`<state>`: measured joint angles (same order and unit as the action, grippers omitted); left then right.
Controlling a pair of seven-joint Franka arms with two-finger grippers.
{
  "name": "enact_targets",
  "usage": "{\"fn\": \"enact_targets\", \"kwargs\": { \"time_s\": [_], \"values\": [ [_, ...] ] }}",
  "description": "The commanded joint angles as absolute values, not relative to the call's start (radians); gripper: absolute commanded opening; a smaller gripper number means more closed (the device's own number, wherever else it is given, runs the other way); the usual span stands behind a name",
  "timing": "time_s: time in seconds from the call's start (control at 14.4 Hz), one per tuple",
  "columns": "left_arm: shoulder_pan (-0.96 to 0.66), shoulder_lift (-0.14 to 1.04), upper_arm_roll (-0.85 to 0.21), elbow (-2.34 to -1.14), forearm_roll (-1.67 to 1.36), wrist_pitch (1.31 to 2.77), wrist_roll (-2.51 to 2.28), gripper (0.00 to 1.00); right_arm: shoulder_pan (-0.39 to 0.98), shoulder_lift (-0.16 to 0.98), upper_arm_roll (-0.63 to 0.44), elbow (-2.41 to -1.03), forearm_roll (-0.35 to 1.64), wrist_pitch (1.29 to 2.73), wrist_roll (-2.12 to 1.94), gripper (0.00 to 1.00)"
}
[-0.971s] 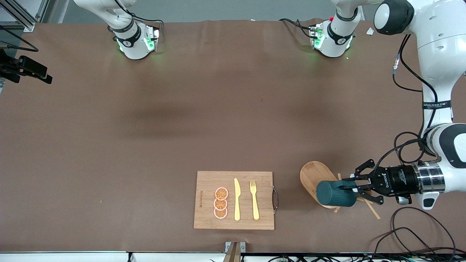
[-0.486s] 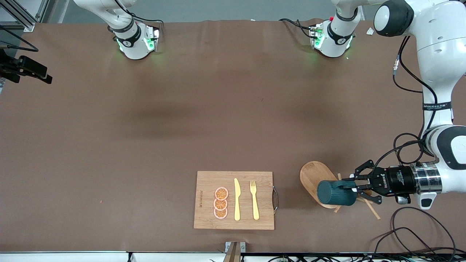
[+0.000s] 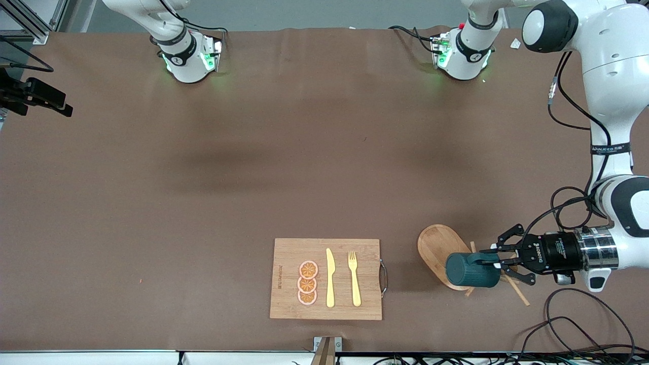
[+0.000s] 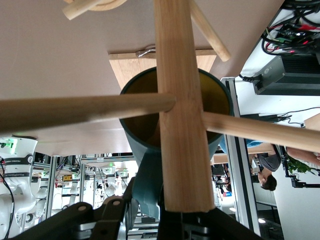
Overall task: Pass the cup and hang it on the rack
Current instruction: 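Hook the mug handle onto a rack peg with the left gripper, then open the left gripper and pull it away from the mug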
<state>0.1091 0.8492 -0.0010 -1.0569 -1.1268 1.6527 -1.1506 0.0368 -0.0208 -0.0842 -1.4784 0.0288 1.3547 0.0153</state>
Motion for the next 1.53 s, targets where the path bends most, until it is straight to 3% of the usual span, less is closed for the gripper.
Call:
{"fn": "enact_targets", "kwargs": {
  "time_s": [0.0, 0.14, 0.28, 0.42, 0.55, 0.9, 1.46],
  "values": [
    [0.115, 0.851, -0.005, -1.052, -1.123, 1.649, -1.137, 0.03, 0.035, -0.046, -0.084, -1.496, 0.029, 1.351, 0.017, 1.0],
    [0.115, 0.853, -0.005, -1.052, -1.123, 1.649, -1.135, 0.05, 0.035, -0.046, -0.084, -1.496, 0.031, 1.351, 0.017, 1.0],
    [0.115, 0.856, -0.005, -1.052, -1.123, 1.649, -1.135, 0.21, 0.035, -0.046, -0.084, -1.496, 0.029, 1.351, 0.017, 1.0],
    [0.114, 0.859, -0.005, -1.052, -1.124, 1.649, -1.134, 0.52, 0.035, -0.046, -0.084, -1.496, 0.029, 1.351, 0.017, 1.0],
    [0.106, 0.856, -0.005, -1.052, -1.121, 1.651, -1.134, 1.0, 0.035, -0.046, -0.084, -1.496, 0.031, 1.351, 0.017, 1.0],
    [0.101, 0.833, 0.0, -1.048, -1.111, 1.649, -1.143, 1.0, 0.035, -0.046, -0.084, -1.496, 0.029, 1.351, 0.017, 1.0],
    [0.103, 0.609, -0.015, -1.043, -0.908, 1.646, -1.141, 1.0, 0.034, -0.046, -0.084, -1.496, 0.029, 1.351, 0.017, 1.0]
  ]
}}
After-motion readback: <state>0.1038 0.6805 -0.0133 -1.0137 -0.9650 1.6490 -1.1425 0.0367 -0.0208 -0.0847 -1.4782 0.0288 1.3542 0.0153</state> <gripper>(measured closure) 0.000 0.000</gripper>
